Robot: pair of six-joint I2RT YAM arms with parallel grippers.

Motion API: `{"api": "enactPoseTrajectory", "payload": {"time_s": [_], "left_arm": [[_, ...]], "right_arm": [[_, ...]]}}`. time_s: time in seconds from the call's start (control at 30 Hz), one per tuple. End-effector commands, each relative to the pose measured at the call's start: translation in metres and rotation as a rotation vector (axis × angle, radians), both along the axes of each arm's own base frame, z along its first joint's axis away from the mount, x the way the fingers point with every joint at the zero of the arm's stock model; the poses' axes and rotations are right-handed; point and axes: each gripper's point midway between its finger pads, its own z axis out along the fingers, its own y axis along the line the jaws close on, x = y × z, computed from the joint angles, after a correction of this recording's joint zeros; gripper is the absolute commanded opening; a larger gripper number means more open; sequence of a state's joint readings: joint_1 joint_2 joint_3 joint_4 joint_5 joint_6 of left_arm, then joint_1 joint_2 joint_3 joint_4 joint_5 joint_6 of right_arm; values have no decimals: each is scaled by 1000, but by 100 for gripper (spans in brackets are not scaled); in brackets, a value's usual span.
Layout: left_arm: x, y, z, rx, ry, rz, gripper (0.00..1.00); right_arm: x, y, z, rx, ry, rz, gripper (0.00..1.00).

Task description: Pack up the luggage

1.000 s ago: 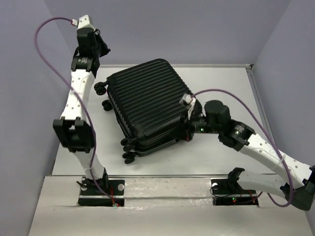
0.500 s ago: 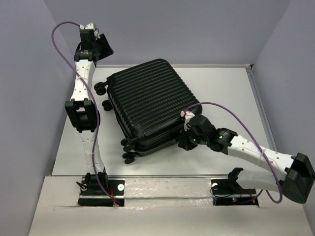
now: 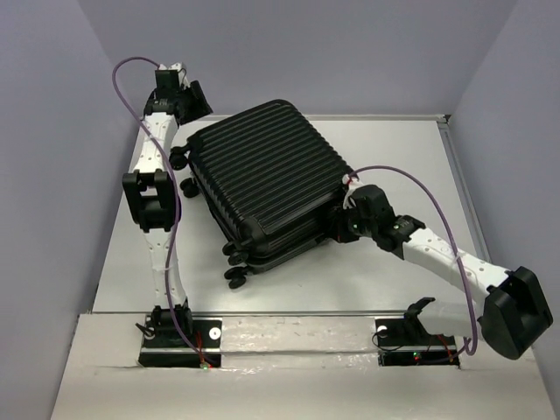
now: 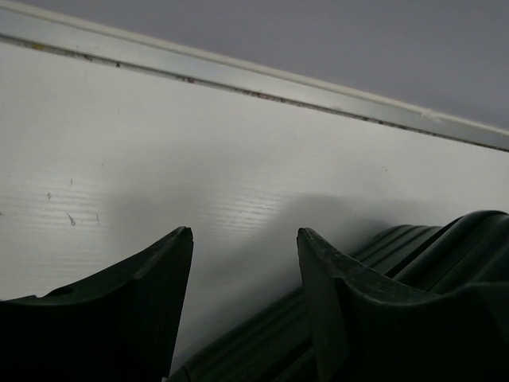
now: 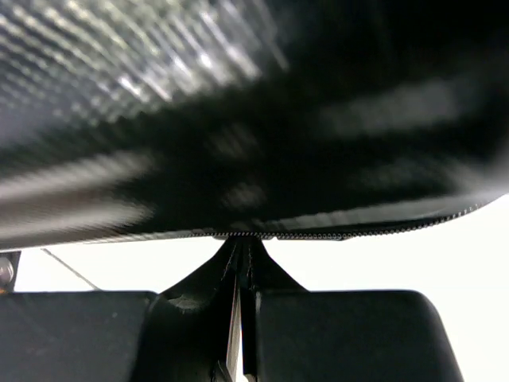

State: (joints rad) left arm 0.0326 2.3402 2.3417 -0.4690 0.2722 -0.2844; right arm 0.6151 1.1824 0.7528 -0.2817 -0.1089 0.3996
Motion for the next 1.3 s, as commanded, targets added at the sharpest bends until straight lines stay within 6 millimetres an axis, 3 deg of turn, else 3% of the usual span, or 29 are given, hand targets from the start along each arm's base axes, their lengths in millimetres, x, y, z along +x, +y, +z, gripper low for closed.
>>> {"api": "enactPoseTrajectory", "payload": {"time_s": [0.0, 0.1, 0.17, 0.2, 0.3, 0.37, 0.4, 0.43, 0.47, 0.5, 0.53, 0.6, 0.63, 0.67, 0.7, 0.73, 0.77, 0.8, 0.87, 0.9, 0.93, 0.97, 1.0, 1.03, 1.07, 1.13, 1.17, 1.23, 1.27], "left_arm": [[-14, 10, -3, 51, 14, 20, 64], [-21, 5, -10, 37, 39, 11, 60], [-32, -1, -28, 43, 87, -2, 60], [-39, -2, -24, 43, 84, -5, 59], [-69, -7, -51, 14, 127, -33, 59], [-90, -9, -56, 6, 148, -33, 57], [-90, -8, -42, 6, 118, -30, 57], [-105, -9, -57, 0, 160, -30, 56], [-113, -12, -41, -1, 129, -36, 56], [-120, -11, -40, 2, 128, -34, 56], [-137, -12, -56, 2, 169, -35, 55], [-154, -13, -43, 4, 140, -29, 55], [-171, -14, -59, 3, 178, -28, 55], [-180, -15, -48, 1, 150, -29, 55], [-197, -17, -65, -4, 186, -32, 55], [-207, -18, -69, -6, 194, -33, 55], [-215, -21, -57, -17, 159, -41, 55], [-233, -23, -75, -26, 191, -45, 55], [-251, -28, -69, -50, 164, -57, 55], [-258, -28, -70, -55, 157, -57, 55], [-273, -29, -83, -64, 186, -54, 55], [-282, -44, -73, -65, 151, -94, 55], [-288, -46, -73, -66, 146, -95, 55], [-298, -46, -80, -65, 162, -94, 55], [-303, -48, -71, -64, 134, -99, 55], [-307, -45, -65, -52, 113, -84, 55], [-308, -39, -52, -35, 74, -60, 56], [-304, -30, -26, -3, 8, -14, 58], [-303, -23, -14, 19, -23, 19, 61]], "right_arm": [[43, 13, 35, 93, -153, -24, 7], [55, 15, 46, 118, -185, -27, 7], [67, 17, 51, 144, -189, -26, 7], [76, 16, 59, 162, -207, -38, 7], [102, 23, 78, 245, -239, -32, 7], [120, 28, 89, 279, -256, -28, 7], [122, 30, 83, 278, -244, -22, 7], [133, 32, 96, 295, -270, -23, 7], [139, 38, 90, 295, -249, -10, 7], [146, 38, 91, 300, -248, -12, 7], [150, 41, 93, 306, -246, -7, 7], [165, 50, 95, 322, -242, 17, 7], [169, 53, 97, 328, -243, 27, 7], [178, 56, 110, 349, -258, 37, 7], [185, 61, 95, 343, -214, 45, 7], [194, 63, 98, 354, -218, 54, 7], [206, 67, 119, 381, -233, 82, 7], [216, 75, 101, 376, -182, 92, 7], [227, 82, 99, 389, -118, 122, 10], [245, 86, 132, 418, -177, 139, 20], [258, 92, 112, 410, -136, 140, 30], [265, 89, 105, 394, -91, 124, 44], [270, 91, 107, 390, -77, 121, 56], [283, 87, 136, 401, -132, 122, 74], [289, 77, 126, 369, -110, 86, 83], [297, 54, 130, 329, -136, 23, 88], [295, 44, 150, 307, -188, -17, 92], [293, 26, 163, 267, -234, -61, 94], [290, 12, 154, 224, -230, -93, 94]]}}
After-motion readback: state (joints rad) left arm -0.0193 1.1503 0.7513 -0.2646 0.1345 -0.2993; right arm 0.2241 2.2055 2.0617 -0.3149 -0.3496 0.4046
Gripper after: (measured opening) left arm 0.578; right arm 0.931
